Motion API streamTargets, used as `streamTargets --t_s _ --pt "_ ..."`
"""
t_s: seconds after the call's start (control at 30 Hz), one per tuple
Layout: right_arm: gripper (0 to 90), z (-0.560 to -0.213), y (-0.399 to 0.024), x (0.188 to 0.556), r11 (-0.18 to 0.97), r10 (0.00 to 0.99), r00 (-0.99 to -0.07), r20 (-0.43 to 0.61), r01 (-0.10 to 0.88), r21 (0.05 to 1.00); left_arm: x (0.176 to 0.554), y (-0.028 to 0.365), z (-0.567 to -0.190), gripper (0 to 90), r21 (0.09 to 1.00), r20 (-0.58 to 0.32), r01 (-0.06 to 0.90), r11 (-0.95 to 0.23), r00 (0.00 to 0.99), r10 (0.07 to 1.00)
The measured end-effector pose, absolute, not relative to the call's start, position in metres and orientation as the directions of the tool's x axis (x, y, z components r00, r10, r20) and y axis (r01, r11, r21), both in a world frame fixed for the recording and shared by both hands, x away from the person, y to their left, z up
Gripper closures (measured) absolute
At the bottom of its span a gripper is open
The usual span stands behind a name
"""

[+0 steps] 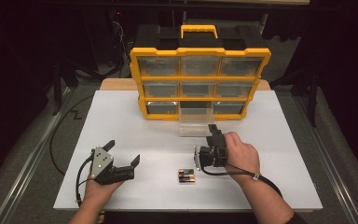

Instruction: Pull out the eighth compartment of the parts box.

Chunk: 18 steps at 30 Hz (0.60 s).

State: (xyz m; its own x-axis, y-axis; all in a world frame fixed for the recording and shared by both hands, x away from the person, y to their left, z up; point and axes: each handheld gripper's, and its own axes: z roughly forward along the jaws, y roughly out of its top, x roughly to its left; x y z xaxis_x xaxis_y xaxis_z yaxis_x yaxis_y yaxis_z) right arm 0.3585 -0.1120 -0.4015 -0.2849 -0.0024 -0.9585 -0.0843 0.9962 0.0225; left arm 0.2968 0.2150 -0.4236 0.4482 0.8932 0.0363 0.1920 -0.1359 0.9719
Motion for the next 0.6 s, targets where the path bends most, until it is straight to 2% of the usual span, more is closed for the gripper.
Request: streamTargets --t_s 0.6 --pt "41.6 -0.426 -0.164 0.342 0.999 0.034 -0.294 -0.955 -0.024 0.043 0.297 0.214 -0.424 0.6 0.971 0.037 0.194 -0.139 0.454 0.890"
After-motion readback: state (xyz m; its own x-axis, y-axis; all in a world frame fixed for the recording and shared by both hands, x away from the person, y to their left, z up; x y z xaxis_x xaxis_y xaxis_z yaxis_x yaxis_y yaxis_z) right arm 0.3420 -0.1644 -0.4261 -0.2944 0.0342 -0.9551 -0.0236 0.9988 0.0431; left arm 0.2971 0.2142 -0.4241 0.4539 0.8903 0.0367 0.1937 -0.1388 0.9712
